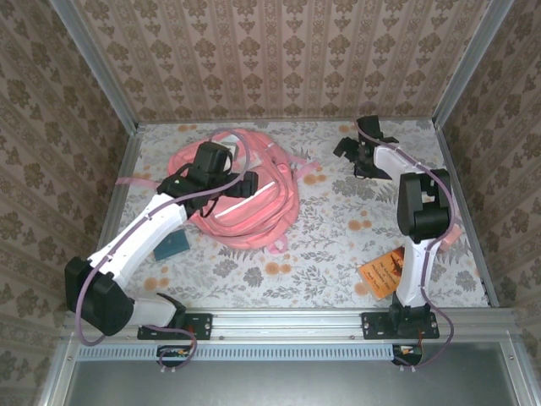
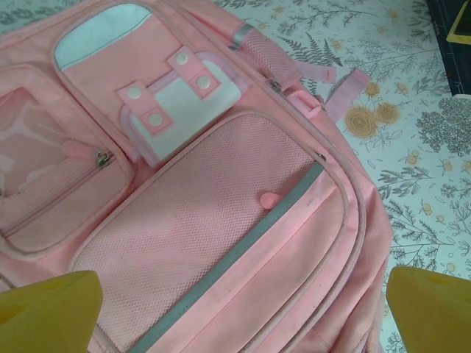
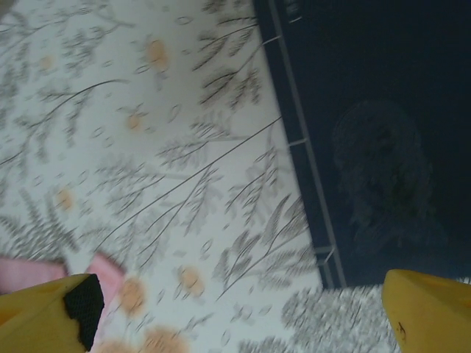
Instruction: Pack the student bag
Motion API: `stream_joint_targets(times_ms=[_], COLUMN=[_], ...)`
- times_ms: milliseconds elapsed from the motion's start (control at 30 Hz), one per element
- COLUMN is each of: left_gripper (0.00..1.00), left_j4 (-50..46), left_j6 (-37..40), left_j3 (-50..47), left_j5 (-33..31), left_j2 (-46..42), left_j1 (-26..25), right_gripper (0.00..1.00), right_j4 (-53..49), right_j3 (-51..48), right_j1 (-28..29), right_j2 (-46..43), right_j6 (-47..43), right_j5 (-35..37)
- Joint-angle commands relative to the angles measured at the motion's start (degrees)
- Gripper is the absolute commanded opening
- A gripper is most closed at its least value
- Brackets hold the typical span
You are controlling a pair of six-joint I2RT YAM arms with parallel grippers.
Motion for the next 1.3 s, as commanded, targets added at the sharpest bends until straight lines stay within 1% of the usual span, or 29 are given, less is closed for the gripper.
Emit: stream_joint_targets(times_ms=[0,100,233,333,467,633,800,900,933,1000,1067,1133,1200,1267], left_gripper=[1.00,1.00,1.00,1.00,1.00,1.00,1.00,1.00,1.00,1.00,1.00,1.00,1.00,1.00], left_j4=[-0.58,0.10,-0.03,-0.91,-1.39,-1.30,-0.34,0.45,0.47,0.46,0.68,1.39,2.40,3.38], left_j6=[-2.85,-4.10,-7.59,-8.07,-8.83,-8.65,-9.68,-10.18,-10.24,-10.09,-9.92,-10.08,-10.53,-10.66], left_j3=[-1.95,-3.45,-4.61,-4.57,-4.79,-4.60,-4.14,-4.46,-4.42,-4.44,-4.45,-4.69,-4.90,-4.89], left_j5=[1.59,2.05,2.54,2.47,3.11,3.87,4.55,5.40,5.66,6.50,7.40,7.90,8.44,9.52], left_j2=[-1.86,-2.50,-2.95,-2.77,-2.69,-1.83,-0.57,0.01,0.25,0.63,1.13,1.64,2.14,2.92], left_j1=[0.72,0.96,1.90,2.28,2.61,2.91,2.91,2.96,2.96,2.98,2.94,3.00,3.00,2.91], right_gripper=[0.98,0.98,0.98,0.97,0.96,0.94,0.94,0.92,0.91,0.91,0.91,0.91,0.91,0.90], right_j4=[-2.10,-2.31,-4.16,-5.64,-11.00,-9.81,-5.45,-4.22,-2.84,-1.29,-0.18,1.11,1.60,1.13], right_j3=[2.54,3.45,5.98,6.92,6.82,-0.57,-11.90,-18.58,-21.59,-27.29,-32.51,-36.97,-39.75,-40.40], right_j1=[-0.92,-1.26,-1.73,-1.71,-1.47,-0.04,3.44,6.89,8.80,13.49,19.65,24.60,28.47,30.89], right_j2=[1.80,3.14,6.34,7.71,7.76,3.35,-3.25,-7.57,-9.59,-14.20,-18.85,-22.57,-25.30,-26.97], right_j6=[-1.75,-1.97,-2.00,-1.99,-0.56,2.16,7.39,11.28,13.02,16.83,21.54,26.39,29.88,30.60], right_j5=[-2.53,-2.40,-2.47,-2.95,-4.28,-7.15,-9.33,-9.90,-9.67,-6.82,-2.82,-0.07,1.28,1.33])
